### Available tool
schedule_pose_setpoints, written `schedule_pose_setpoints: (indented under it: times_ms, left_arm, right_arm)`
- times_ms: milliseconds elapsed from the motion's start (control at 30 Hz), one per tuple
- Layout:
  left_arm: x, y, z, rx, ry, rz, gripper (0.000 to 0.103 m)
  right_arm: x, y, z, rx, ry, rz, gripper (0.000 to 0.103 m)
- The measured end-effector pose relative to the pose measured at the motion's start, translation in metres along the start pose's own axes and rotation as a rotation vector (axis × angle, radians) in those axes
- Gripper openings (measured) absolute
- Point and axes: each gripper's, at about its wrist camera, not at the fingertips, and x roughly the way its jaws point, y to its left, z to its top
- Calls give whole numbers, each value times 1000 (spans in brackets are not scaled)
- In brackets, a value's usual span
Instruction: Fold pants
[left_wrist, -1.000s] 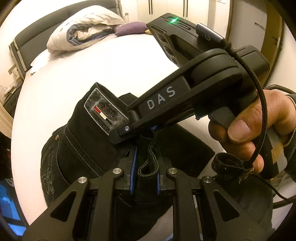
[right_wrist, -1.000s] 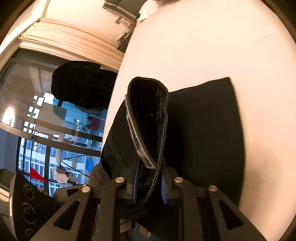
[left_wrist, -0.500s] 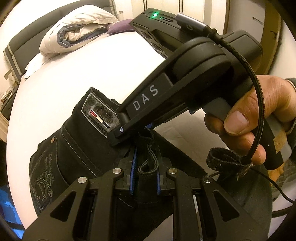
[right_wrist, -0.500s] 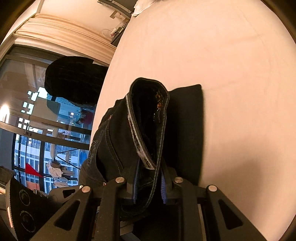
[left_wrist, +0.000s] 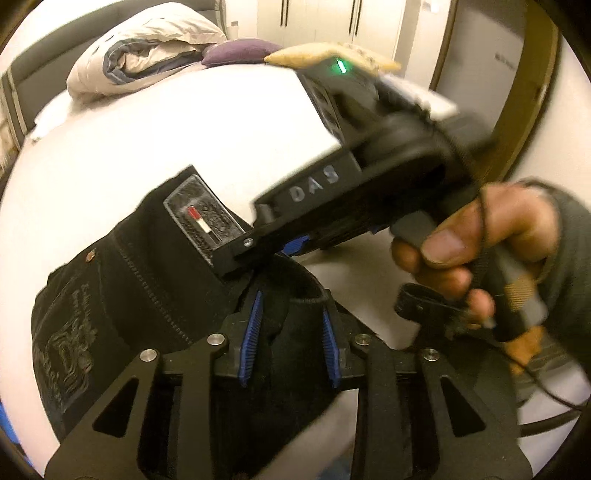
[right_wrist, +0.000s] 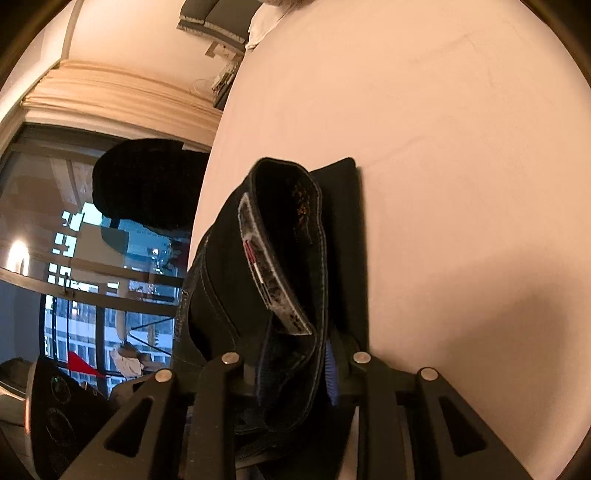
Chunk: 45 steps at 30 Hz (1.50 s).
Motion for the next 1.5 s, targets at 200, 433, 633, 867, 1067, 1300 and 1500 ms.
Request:
schedule_pose_setpoints:
  times_ms: [200, 433, 633, 867, 1067, 1300, 1500]
  left_arm:
    - [-69, 45, -14, -114, -165, 9, 80]
    - [-90, 133, -33, -335, -196, 111, 80]
    - [-74, 153, -51, -378, -168, 79, 77]
    - [-28, 151, -72, -329, -39, 104, 76]
    - [-19, 147, -72, -271, -22, 148, 77]
    - [-13, 148, -69, -250, 1, 166, 77]
    - [-13, 144, -67, -244, 9, 172, 77]
  right_arm:
    - [-18, 1, -2, 20, -45, -80, 28]
    - [-43, 54, -7, -77, -124, -95, 34]
    - [7, 85, -22, -156, 10, 1, 34]
    - [18, 35, -42, -23, 38, -25, 6]
    - [-3, 32, -52, -22, 2, -51, 0]
    - [-4, 78, -2, -98, -98, 55, 29]
    - [54, 74, 38, -69, -8, 10, 36]
